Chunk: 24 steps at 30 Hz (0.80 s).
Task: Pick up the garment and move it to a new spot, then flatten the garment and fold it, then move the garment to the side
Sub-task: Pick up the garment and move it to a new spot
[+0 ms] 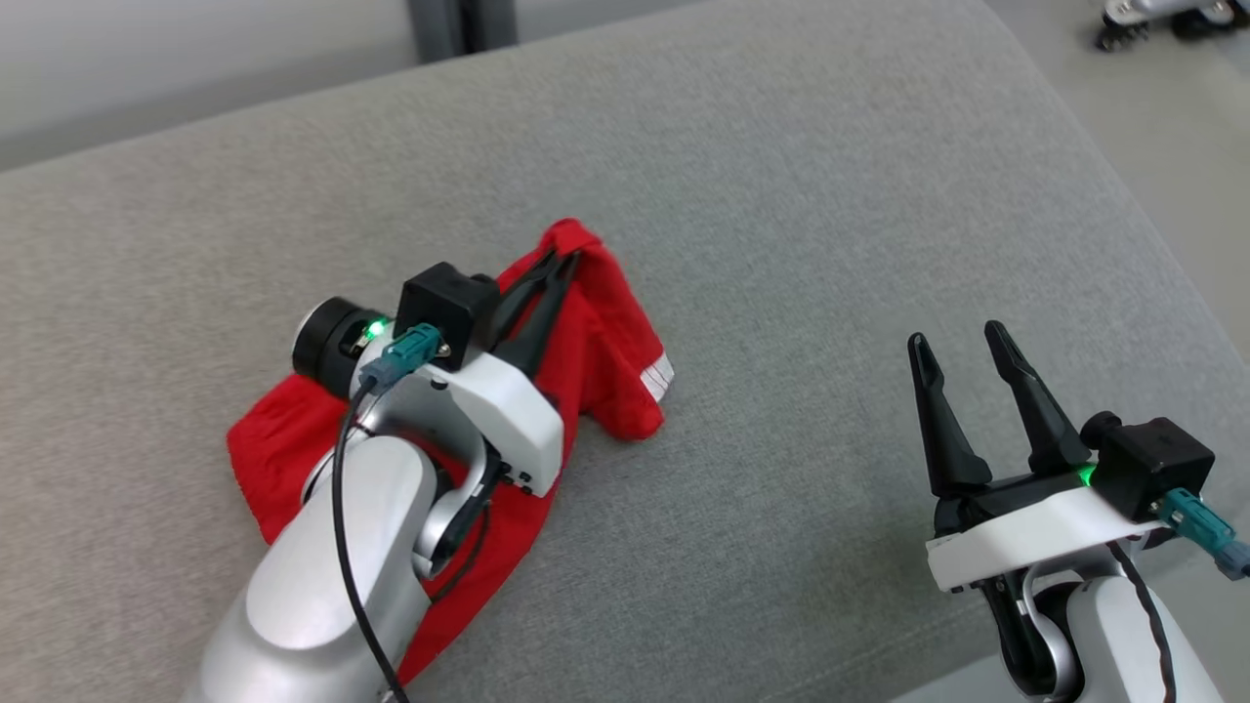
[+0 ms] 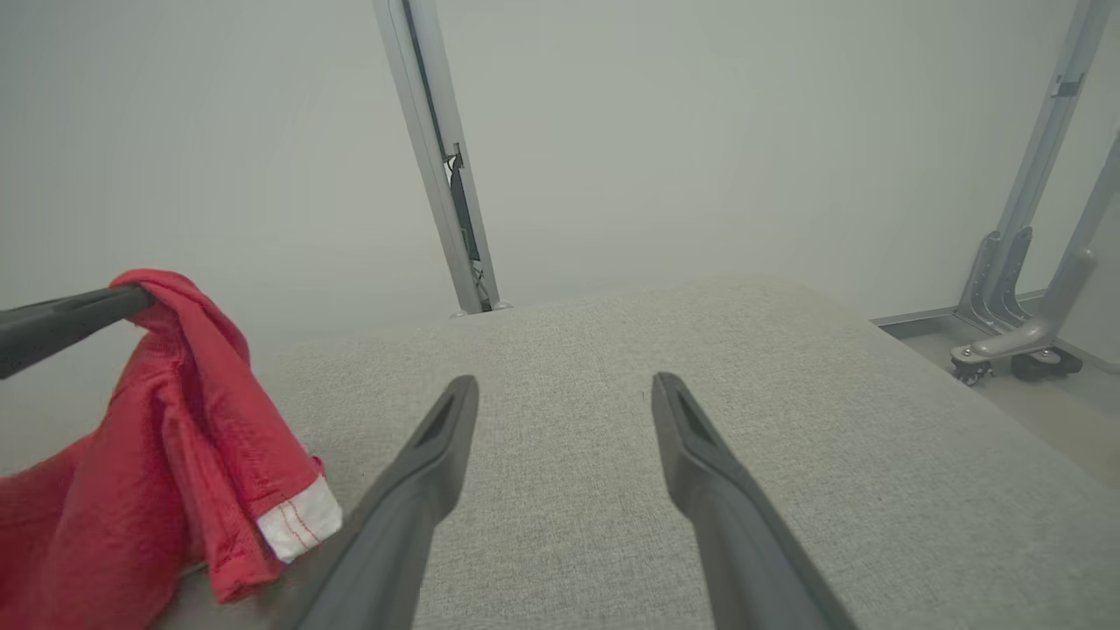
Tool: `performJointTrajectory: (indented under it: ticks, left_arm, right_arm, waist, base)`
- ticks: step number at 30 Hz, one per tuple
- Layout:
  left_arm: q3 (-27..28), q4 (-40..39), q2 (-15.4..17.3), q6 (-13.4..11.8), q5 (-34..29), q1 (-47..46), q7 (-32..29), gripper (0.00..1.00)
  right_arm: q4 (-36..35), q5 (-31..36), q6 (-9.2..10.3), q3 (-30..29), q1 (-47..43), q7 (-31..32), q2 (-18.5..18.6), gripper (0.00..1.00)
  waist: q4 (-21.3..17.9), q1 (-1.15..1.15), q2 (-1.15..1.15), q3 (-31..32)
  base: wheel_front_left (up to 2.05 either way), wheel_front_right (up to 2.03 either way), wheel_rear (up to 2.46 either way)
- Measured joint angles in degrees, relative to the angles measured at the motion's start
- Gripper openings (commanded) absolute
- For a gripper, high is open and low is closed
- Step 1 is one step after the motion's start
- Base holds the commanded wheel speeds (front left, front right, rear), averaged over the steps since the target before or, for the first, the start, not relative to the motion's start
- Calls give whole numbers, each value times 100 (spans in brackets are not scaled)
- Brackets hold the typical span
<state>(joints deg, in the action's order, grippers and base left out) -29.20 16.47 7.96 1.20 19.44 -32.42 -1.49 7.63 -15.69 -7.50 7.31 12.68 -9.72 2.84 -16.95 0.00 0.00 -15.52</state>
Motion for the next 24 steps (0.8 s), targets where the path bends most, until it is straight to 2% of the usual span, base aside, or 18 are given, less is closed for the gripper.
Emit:
performJointTrajectory:
  ticks: [5,6,7,8,13,16,24]
  left_arm:
    - [19,899,-24,179,158,-118,60,0]
    - [1,1009,-55,198,188,-133,91,43]
    - [-22,1093,-91,237,201,-152,130,91]
    - [-41,1154,-123,261,230,-180,175,100]
    - [-32,1225,-193,301,333,-208,543,100]
    - [89,1120,-225,237,421,-145,864,100]
    - [746,711,-43,-324,660,466,1447,100]
  right_arm:
    - [111,-52,0,31,70,-115,-2,100]
    - [145,-52,0,22,89,-142,-1,100]
    - [174,-51,0,12,100,-143,0,100]
    - [193,-48,0,11,107,-146,1,100]
    - [274,31,0,-46,181,-149,-3,100]
    - [287,134,0,-96,182,-141,-3,100]
    - [256,380,0,-310,105,-9,-4,100]
  waist:
    - [-155,0,0,-288]
    - [-157,0,0,-323]
    - [-140,0,0,-341]
    - [-111,0,0,-346]
    - [99,0,0,-263]
    - [246,0,0,-151]
    - [748,0,0,209]
  base:
    - [0,0,0]
    - [0,0,0]
    - [0,0,0]
    - [0,0,0]
    - [0,0,0]
    - [0,0,0]
    - [0,0,0]
